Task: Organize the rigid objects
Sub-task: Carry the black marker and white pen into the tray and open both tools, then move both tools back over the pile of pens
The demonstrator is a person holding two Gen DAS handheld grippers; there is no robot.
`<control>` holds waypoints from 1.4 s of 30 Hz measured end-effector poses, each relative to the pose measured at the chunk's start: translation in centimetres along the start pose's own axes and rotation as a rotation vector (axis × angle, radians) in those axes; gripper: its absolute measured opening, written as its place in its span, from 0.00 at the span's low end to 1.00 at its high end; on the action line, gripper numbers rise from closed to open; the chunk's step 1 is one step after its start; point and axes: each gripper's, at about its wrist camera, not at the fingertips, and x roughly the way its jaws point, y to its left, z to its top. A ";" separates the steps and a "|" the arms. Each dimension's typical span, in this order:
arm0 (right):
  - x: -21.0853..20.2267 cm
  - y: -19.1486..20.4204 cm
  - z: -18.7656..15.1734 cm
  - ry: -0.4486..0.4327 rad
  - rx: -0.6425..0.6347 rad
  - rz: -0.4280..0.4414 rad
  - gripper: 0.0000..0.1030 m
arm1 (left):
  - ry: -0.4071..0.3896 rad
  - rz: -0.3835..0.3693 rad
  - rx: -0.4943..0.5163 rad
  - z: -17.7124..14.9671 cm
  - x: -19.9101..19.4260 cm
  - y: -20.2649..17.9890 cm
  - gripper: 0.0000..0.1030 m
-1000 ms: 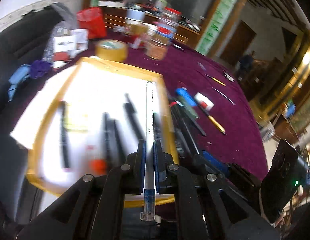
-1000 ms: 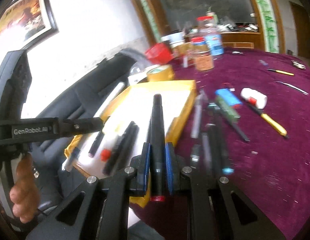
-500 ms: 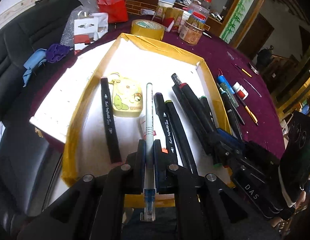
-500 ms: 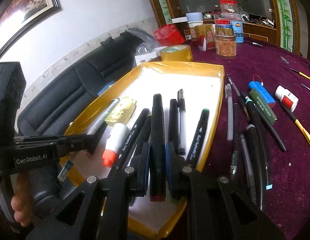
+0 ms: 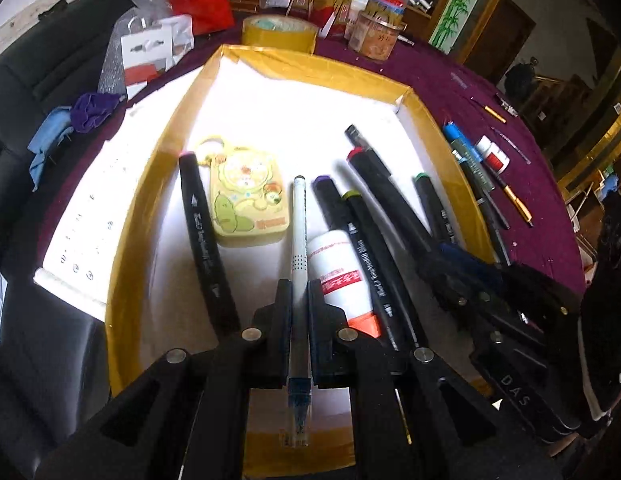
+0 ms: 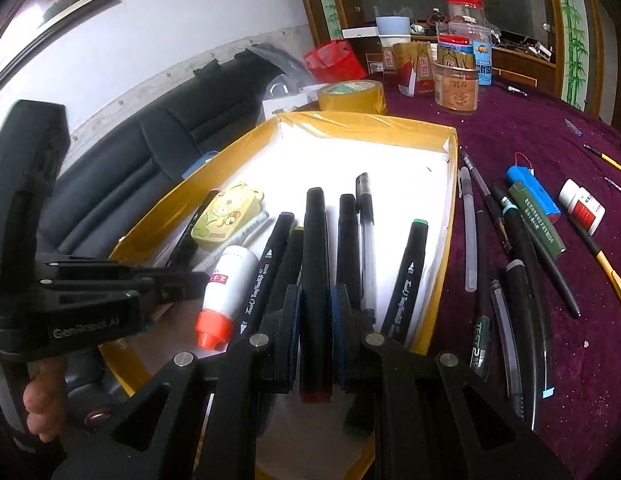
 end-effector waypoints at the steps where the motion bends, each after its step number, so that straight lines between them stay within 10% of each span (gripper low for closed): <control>1: 0.1 0.1 0.0 0.002 -0.003 -0.002 0.13 | 0.005 -0.003 -0.006 0.0 0.2 0.2 0.05; 9: -0.2 0.7 -0.3 0.003 -0.022 -0.027 0.16 | 0.000 0.010 -0.008 -0.4 0.2 -0.1 0.07; 14: -1.6 0.1 -0.4 -0.034 0.003 0.036 0.37 | -0.025 0.008 -0.063 -0.3 -0.5 0.5 0.22; 24: -9.3 -5.6 -2.1 -0.226 0.133 0.102 0.38 | -0.218 -0.022 0.019 -1.1 -5.0 -5.5 0.49; 42: -14.3 -17.1 -6.6 -0.214 0.364 -0.049 0.38 | -0.154 -0.119 0.157 -3.0 -3.5 -16.0 0.50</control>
